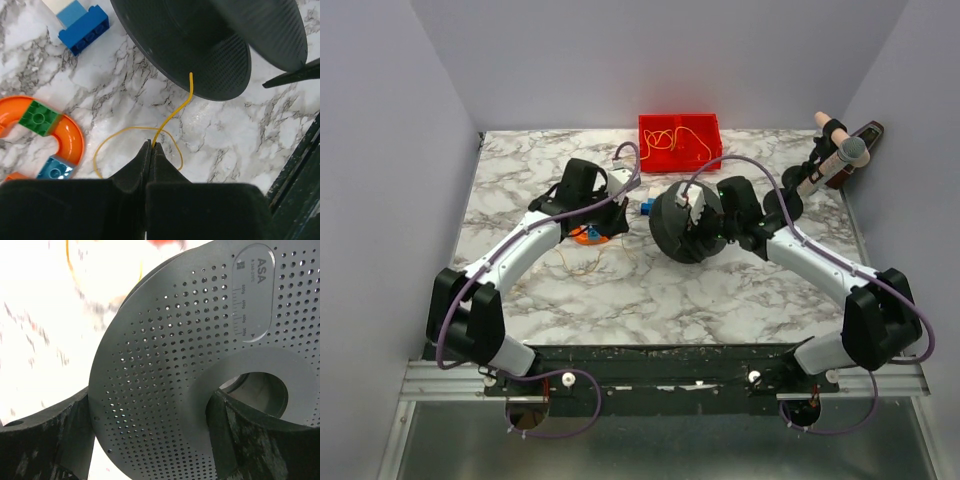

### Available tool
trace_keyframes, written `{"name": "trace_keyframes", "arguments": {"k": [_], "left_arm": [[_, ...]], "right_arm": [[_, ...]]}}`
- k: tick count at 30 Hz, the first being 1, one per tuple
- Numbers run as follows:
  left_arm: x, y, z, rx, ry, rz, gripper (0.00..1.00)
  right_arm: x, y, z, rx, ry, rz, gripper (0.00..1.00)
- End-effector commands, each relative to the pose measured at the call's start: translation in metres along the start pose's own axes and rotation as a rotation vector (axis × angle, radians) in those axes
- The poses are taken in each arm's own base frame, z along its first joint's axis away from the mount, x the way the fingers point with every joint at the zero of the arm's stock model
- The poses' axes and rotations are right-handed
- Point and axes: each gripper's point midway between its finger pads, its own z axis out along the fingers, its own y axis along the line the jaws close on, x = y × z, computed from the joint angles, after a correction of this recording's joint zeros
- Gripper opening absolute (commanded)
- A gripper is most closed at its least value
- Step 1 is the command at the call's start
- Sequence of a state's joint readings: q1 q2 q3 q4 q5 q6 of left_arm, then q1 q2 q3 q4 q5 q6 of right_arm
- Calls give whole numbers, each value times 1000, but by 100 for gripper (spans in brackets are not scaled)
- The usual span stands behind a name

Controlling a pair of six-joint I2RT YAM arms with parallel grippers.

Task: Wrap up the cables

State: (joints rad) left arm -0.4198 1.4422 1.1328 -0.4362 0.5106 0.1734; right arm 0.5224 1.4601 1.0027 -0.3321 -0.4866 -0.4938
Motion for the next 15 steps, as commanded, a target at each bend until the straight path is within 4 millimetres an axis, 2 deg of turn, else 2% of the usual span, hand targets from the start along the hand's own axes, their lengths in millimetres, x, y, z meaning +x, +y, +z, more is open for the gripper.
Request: {"name": "trace_keyframes", "arguments": {"k": [1, 4, 8, 10, 13, 15], "left_arm": [[-19, -9, 10, 55, -39, -256, 0], [-34, -16, 10, 74, -132, -376, 0], [-51, -22, 14, 126, -224, -497, 0], [-55, -22, 23, 131, -228, -520, 0], [-33, -1, 46, 28, -159, -605, 0], [-19, 4, 58, 5, -118, -650, 0]], "right_arm": [[-78, -40, -1, 182, -320, 162, 5], [-74, -61, 10, 279, -300, 423, 2], [-72, -63, 23, 283, -276, 592, 1], [-72, -68, 24, 306, -281, 664, 1], [-86, -68, 23, 291, -324, 741, 1], [-103, -67, 22, 252, -370, 817, 1]]}}
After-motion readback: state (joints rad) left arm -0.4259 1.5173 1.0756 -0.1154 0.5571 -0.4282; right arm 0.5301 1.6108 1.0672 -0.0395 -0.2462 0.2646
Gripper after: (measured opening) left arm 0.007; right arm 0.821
